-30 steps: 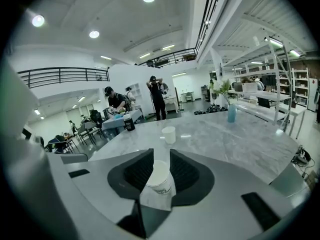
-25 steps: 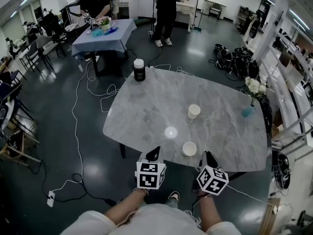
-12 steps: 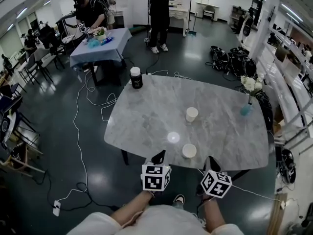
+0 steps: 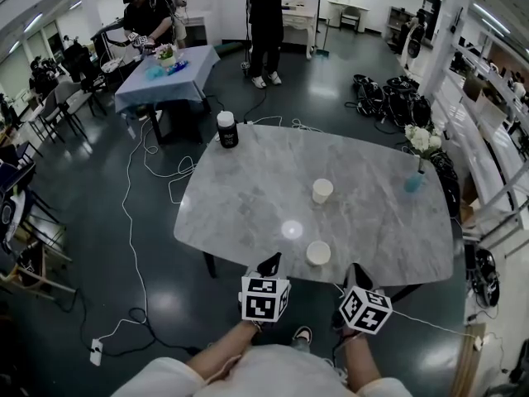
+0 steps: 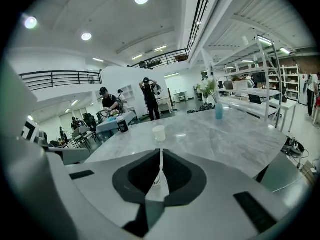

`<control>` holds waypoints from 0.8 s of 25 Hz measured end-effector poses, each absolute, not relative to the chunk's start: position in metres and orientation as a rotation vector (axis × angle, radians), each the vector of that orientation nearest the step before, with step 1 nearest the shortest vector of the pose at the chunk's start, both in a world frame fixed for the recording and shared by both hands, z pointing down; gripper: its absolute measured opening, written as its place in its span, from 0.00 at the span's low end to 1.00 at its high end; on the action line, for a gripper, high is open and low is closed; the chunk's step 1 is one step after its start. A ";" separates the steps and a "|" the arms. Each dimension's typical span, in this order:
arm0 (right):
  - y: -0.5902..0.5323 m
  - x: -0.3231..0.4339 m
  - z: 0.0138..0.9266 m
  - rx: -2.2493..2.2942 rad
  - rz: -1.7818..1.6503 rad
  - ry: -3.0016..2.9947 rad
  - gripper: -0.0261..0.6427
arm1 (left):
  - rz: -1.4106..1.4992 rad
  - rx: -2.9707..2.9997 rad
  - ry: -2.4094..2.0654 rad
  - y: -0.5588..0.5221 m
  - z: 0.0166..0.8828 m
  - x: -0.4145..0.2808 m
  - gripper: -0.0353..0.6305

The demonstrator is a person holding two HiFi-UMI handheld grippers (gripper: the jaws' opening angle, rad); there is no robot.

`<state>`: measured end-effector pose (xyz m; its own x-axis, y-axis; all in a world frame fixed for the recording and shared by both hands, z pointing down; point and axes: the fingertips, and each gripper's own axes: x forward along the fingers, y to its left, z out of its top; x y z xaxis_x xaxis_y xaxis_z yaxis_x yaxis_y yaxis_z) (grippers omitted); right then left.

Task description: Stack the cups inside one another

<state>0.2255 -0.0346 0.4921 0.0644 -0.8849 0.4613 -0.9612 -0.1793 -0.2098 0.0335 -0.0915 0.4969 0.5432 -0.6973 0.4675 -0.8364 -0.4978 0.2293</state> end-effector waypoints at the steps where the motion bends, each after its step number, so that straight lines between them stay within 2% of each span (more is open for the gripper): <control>1: -0.035 0.226 0.493 2.174 0.755 -1.908 0.07 | 0.439 2.355 -1.244 -0.092 0.497 0.035 0.04; 20: -0.042 0.224 0.492 2.168 0.754 -1.891 0.07 | 0.430 2.347 -1.225 -0.101 0.500 0.031 0.04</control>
<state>0.2242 -0.0422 0.4925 0.0691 -0.8784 0.4730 -0.9629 -0.1826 -0.1985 0.0312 -0.1007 0.5002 0.5555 -0.6869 0.4686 -0.8291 -0.5004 0.2495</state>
